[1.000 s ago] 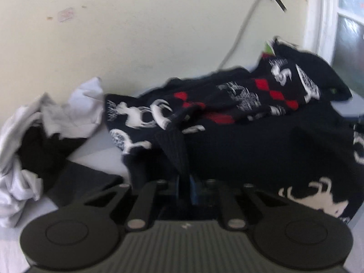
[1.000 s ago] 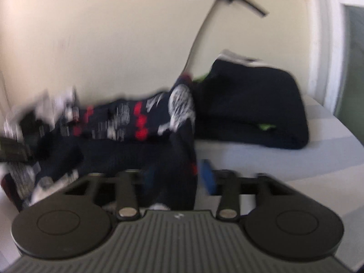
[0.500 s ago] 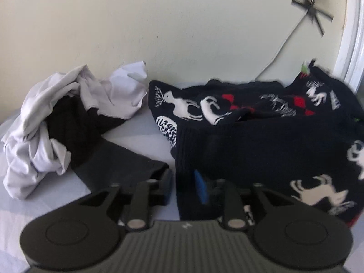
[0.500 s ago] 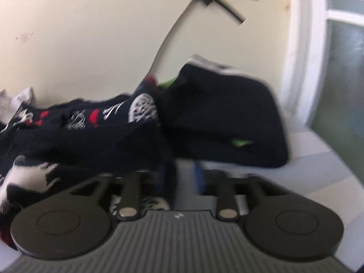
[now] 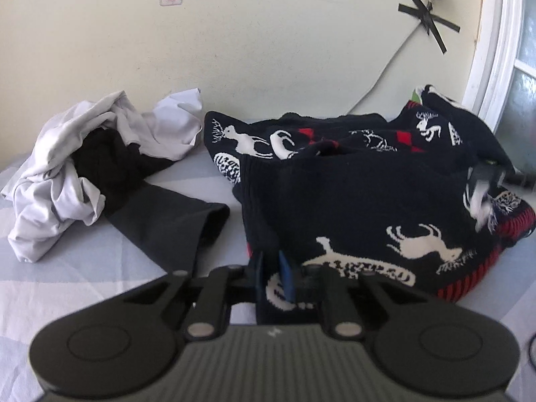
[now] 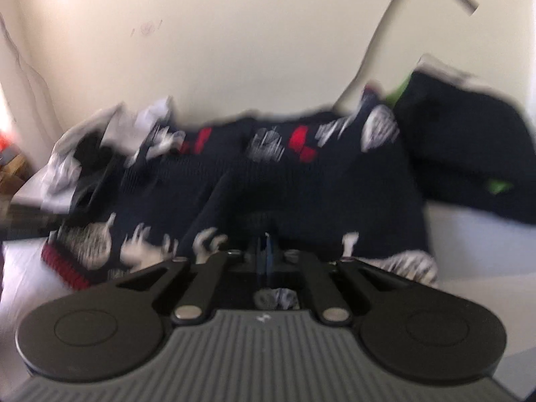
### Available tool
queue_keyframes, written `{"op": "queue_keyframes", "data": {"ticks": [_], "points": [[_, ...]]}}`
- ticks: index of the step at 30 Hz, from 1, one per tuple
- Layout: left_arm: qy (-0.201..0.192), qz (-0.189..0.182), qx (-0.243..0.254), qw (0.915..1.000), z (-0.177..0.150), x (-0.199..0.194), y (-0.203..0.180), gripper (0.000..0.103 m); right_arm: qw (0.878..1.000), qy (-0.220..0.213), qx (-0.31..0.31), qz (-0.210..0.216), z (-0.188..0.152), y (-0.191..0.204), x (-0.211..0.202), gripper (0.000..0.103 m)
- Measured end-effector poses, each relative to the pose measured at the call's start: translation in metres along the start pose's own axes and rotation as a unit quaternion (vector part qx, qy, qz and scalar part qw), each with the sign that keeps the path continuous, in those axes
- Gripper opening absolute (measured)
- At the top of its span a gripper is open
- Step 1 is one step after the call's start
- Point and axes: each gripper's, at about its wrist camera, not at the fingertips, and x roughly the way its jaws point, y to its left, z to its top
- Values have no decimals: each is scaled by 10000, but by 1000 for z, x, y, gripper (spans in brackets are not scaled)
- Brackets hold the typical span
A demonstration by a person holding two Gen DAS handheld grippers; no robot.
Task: Fold small clothes
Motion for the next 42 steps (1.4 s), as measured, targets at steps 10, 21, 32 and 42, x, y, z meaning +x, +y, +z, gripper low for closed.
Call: {"op": "queue_keyframes", "data": {"ticks": [10, 21, 32, 42], "points": [[29, 51, -158, 9999, -4, -3, 6, 16, 9962, -547, -355, -577, -7, -8, 7, 7], [110, -129, -305, 9994, -15, -16, 4, 10, 9956, -194, 438, -803, -47, -37, -50, 31], [262, 210, 112, 9994, -19, -29, 0, 23, 9897, -208, 425, -1350, -56, -45, -50, 23], [-353, -97, -1, 9993, 53, -42, 19, 38, 9958, -788, 272, -388, -4, -45, -73, 45]]}}
